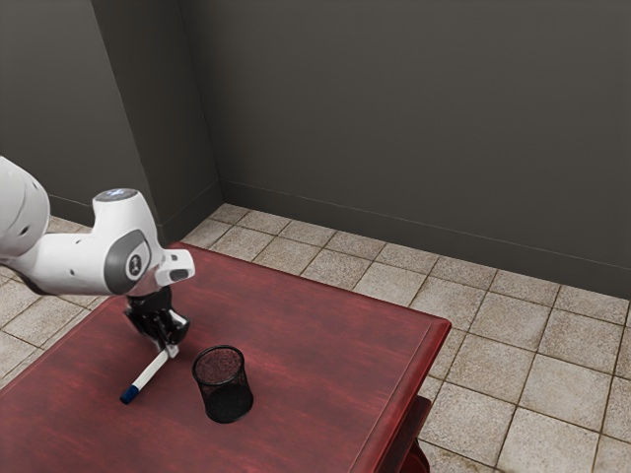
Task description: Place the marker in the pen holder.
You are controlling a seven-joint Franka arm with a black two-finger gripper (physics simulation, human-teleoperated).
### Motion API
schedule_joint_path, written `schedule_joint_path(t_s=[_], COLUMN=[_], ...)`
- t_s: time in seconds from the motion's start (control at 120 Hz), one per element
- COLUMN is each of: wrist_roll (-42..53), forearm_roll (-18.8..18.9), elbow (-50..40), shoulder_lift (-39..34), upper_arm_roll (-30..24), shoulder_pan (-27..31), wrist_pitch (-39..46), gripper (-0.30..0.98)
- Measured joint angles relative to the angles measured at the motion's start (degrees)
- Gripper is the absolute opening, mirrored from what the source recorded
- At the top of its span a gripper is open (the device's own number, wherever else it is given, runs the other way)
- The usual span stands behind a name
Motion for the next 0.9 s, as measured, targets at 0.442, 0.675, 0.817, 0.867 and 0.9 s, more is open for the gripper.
schedule_joint_path(t_s=[0.442, 0.675, 0.817, 0.867, 0.9], wrist_roll=[-0.5, 1.6, 10.2, 13.5, 15.5], forearm_roll=[2.0, -0.5, -18.6, -23.9, -26.5], elbow=[0.2, 0.1, -0.2, -0.2, -0.2], shoulder_lift=[-21.3, -26.8, -23.4, -21.8, -21.0], upper_arm_roll=[-0.3, 0.0, 0.3, 0.3, 0.3], shoulder_pan=[-1.2, -9.6, -10.7, -10.5, -10.4], wrist_pitch=[-6.8, -10.1, -4.6, -3.2, -2.5], gripper=[-0.09, -0.1, -0.09, -0.1, -0.1])
